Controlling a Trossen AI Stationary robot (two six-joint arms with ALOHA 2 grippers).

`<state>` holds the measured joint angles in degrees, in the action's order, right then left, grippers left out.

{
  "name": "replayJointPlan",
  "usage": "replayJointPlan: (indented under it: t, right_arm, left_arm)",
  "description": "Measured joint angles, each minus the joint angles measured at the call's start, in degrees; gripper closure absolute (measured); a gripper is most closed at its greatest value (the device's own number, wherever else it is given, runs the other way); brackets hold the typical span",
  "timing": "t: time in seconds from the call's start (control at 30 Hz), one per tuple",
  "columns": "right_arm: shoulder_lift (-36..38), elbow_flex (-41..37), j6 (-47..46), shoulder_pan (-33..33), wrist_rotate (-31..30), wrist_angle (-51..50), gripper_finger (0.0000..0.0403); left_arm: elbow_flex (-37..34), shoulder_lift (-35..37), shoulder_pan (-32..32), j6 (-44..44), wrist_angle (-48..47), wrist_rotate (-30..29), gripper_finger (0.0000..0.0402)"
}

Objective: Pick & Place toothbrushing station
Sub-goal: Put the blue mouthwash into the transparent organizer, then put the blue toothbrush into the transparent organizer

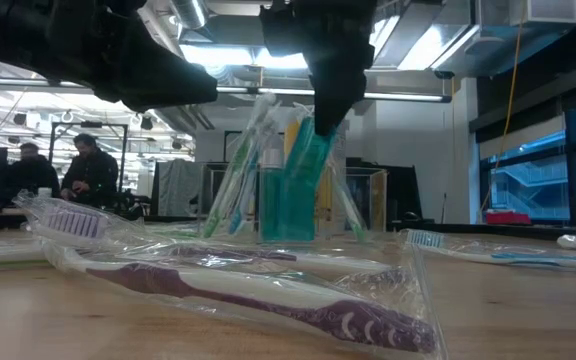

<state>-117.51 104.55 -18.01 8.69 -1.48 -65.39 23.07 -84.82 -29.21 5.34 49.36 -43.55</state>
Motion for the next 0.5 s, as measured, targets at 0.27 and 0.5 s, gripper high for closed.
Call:
replayJointPlan:
  t: [0.27,0.5]
  right_arm:
    - [0.0,0.0,-2.3,0.0,-0.9,0.1,0.0226]
    - [0.1,0.0,-2.4,0.0,-0.9,0.2,0.0216]
  left_arm:
    - [0.0,0.0,0.0,0.0,0.0,0.1,0.0243]
    - [0.0,0.0,0.0,0.0,0.0,0.2,0.0243]
